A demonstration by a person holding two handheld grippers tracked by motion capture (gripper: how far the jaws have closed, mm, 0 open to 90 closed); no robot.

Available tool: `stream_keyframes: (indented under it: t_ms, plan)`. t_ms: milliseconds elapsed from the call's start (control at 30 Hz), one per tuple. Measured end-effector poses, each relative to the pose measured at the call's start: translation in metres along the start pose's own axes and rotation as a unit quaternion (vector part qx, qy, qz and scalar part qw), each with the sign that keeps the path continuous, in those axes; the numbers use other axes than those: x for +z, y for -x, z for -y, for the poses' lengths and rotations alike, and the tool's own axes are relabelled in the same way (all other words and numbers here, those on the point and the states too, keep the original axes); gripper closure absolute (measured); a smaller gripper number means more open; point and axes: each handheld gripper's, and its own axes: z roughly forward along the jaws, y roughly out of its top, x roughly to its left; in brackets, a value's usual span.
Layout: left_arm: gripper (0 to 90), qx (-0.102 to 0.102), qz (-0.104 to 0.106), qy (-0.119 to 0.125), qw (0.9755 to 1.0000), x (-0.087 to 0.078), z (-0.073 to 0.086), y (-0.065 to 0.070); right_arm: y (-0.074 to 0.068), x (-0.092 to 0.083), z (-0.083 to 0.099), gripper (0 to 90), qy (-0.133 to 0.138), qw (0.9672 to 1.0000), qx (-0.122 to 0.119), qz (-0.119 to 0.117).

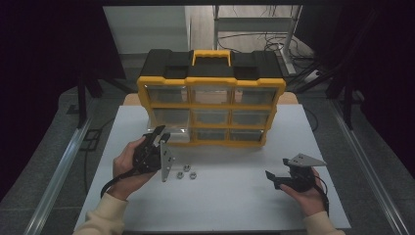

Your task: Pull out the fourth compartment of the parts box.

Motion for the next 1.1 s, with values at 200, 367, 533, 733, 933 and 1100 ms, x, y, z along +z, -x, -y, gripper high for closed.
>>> stream_keyframes:
  t_ms: [200,367,533,733,933,1100]
  plan:
    - [66.7,-0.001,0.002,0.001,1.0,-0.003,0.0,0.0,0.0,0.0,0.0,17.1,-0.001,1.0,-0.001,0.0]
    - [66.8,-0.003,0.002,0.0,1.0,-0.006,-0.001,0.002,0.0,0.001,0.0,17.1,-0.001,1.0,-0.002,0.001]
    - [66.8,-0.005,0.004,0.001,1.0,-0.008,0.0,0.002,-0.001,0.0,0.0,17.1,-0.001,1.0,-0.001,0.0]
    - [66.7,-0.001,0.004,0.0,1.0,-0.01,0.0,0.003,-0.001,0.0,-0.001,17.2,0.0,1.0,-0.001,0.0]
    - [66.7,-0.004,0.006,0.001,1.0,-0.012,0.0,0.003,-0.001,0.0,0.0,17.2,0.0,1.0,-0.003,0.004]
    - [66.7,-0.004,0.007,0.001,1.0,-0.014,0.001,0.004,-0.001,0.0,-0.001,17.2,0.0,1.0,-0.004,0.003]
